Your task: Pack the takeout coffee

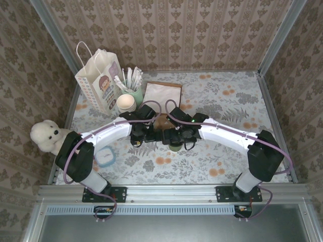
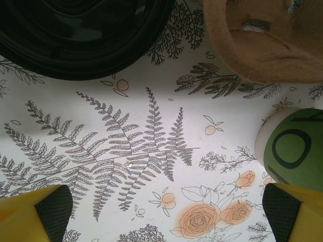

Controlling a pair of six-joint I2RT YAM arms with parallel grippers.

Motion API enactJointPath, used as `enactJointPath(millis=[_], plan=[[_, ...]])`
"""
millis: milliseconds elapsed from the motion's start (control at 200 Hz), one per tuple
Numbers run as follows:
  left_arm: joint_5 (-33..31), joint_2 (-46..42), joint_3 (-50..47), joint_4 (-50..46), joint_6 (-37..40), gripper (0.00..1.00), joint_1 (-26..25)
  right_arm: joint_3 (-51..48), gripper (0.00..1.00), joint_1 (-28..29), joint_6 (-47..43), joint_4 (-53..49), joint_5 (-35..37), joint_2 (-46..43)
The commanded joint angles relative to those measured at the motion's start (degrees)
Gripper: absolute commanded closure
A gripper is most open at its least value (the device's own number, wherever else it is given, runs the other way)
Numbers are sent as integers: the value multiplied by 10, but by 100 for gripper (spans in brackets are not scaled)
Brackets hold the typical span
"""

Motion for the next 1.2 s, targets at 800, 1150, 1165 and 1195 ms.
enactJointPath(millis=[800,1150,1165,1195], plan=[[-85,-161,-32,88,78,0,4,-98,10,-119,-87,-97,-8,-148],[-291,-308,-75,34,31,0,26,-61,9,-239,-137,-82,6,-132],[-296,-313,-75,27,21,0,32,-53,9,-241,-144,-82,12,-125],[-304,-322,-74,13,2,0,42,-42,9,-243,-150,-82,21,-114]])
